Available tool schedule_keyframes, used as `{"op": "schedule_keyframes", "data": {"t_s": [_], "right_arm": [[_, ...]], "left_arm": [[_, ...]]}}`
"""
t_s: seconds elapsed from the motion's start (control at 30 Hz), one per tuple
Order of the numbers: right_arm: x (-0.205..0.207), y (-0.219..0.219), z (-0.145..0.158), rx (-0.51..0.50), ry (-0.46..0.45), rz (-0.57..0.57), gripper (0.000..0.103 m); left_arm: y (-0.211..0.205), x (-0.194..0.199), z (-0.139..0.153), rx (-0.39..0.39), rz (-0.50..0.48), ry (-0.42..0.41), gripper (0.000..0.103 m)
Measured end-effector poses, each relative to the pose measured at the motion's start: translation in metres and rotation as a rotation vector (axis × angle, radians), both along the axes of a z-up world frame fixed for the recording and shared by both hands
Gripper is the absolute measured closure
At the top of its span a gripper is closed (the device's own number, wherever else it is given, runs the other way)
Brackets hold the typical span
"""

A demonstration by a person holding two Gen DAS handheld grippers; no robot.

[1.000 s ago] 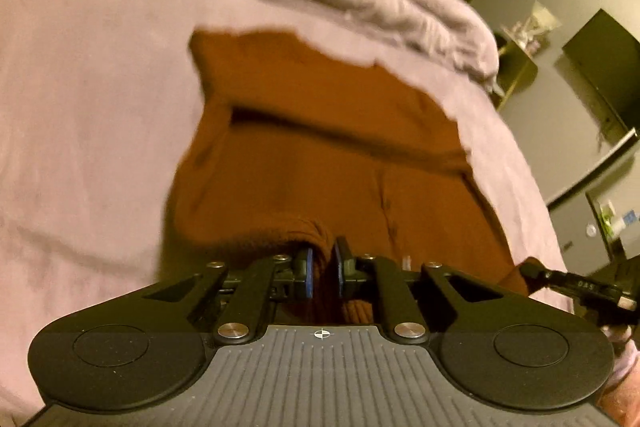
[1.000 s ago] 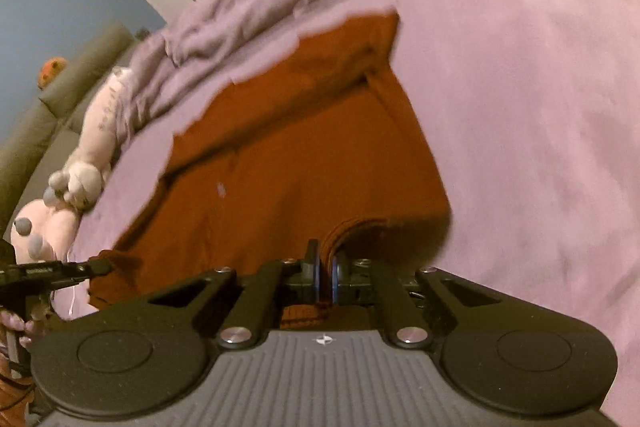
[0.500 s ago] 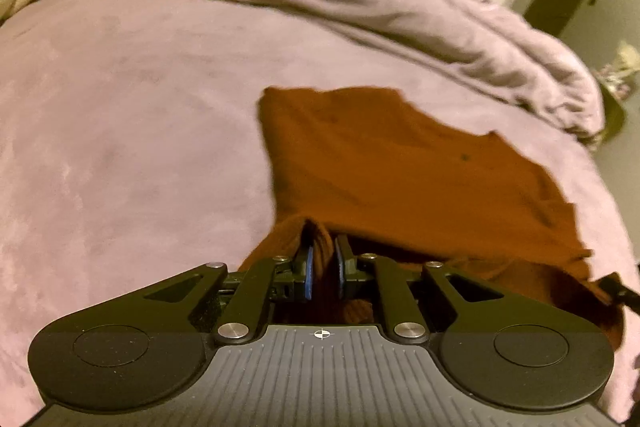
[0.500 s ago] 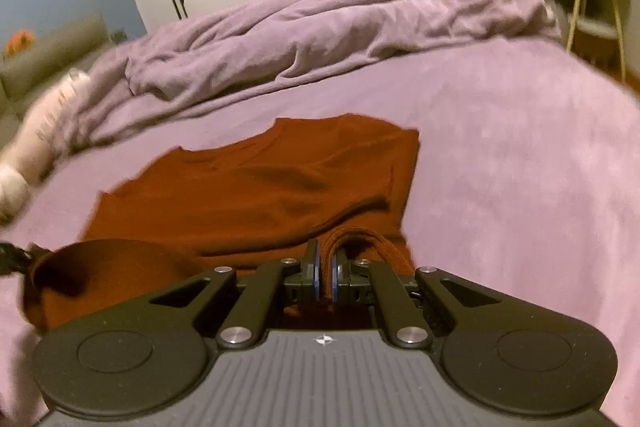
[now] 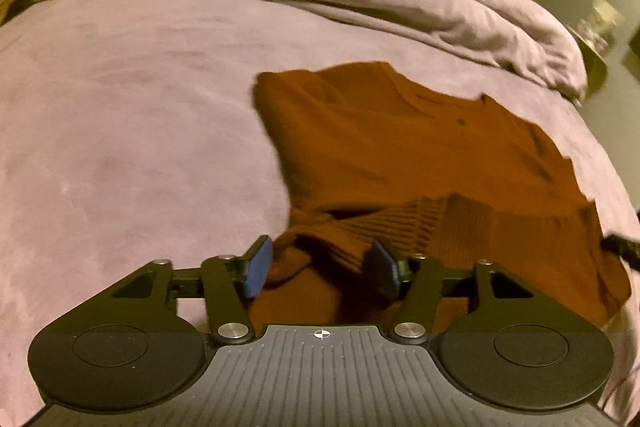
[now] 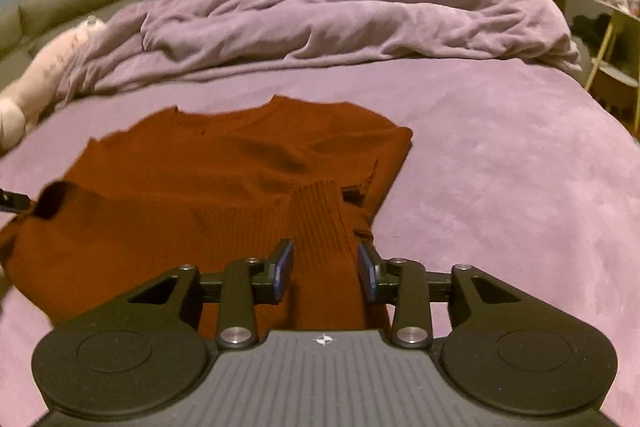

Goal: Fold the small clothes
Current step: 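Grasp the sleeve cuff with the left gripper while the right gripper also grasps it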

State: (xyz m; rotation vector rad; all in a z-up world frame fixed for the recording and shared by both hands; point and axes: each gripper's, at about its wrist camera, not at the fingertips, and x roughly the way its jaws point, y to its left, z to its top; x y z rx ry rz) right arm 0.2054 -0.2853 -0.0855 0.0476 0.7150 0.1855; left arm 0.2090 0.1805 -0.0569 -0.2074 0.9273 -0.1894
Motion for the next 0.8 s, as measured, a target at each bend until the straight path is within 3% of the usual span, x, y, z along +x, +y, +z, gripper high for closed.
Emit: {"op": "schedule_keyframes", "data": {"t_s": [0.07,0.3,0.37,0.43,0.53,0.6,0.63,0.73,0.8], "right_arm": [[0.008,0.004,-0.003,-0.011,0.009,0.016,0.06],[0.027,0.005,-0.012,-0.009,0.056,0.05,0.057],[0.027,0.002,-0.012,0.004,0.057,0.057,0.057],[0.025,0.001,-0.012,0.014,0.057,0.062,0.057],[0.024,0.001,-0.011,0.006,0.055,0.065,0.067],[0.023,0.003,-0.011,-0.001,0.055,0.077,0.075],[0.023,0.005,-0.01,-0.01,0.057,0.083,0.083],[0.022,0.009,-0.009,-0.019,0.06,0.11,0.093],[0.023,0.012,-0.008,-0.022,0.059,0.118,0.093]], "left_arm": [[-0.005,0.001,0.0,-0.004,-0.037,-0.017,0.024],[-0.011,0.005,0.005,-0.073,-0.189,-0.044,0.013],[-0.014,0.005,0.006,0.004,-0.191,-0.061,0.01],[-0.013,0.009,0.001,0.032,-0.18,-0.043,0.011],[-0.014,0.016,-0.007,0.003,-0.183,-0.011,0.015],[-0.021,0.02,-0.011,0.033,-0.195,-0.009,0.024],[-0.024,0.022,-0.013,0.053,-0.193,0.001,0.031],[-0.028,0.026,-0.014,0.088,-0.159,0.003,0.047],[-0.026,0.025,-0.012,0.105,-0.129,-0.006,0.066]]}}
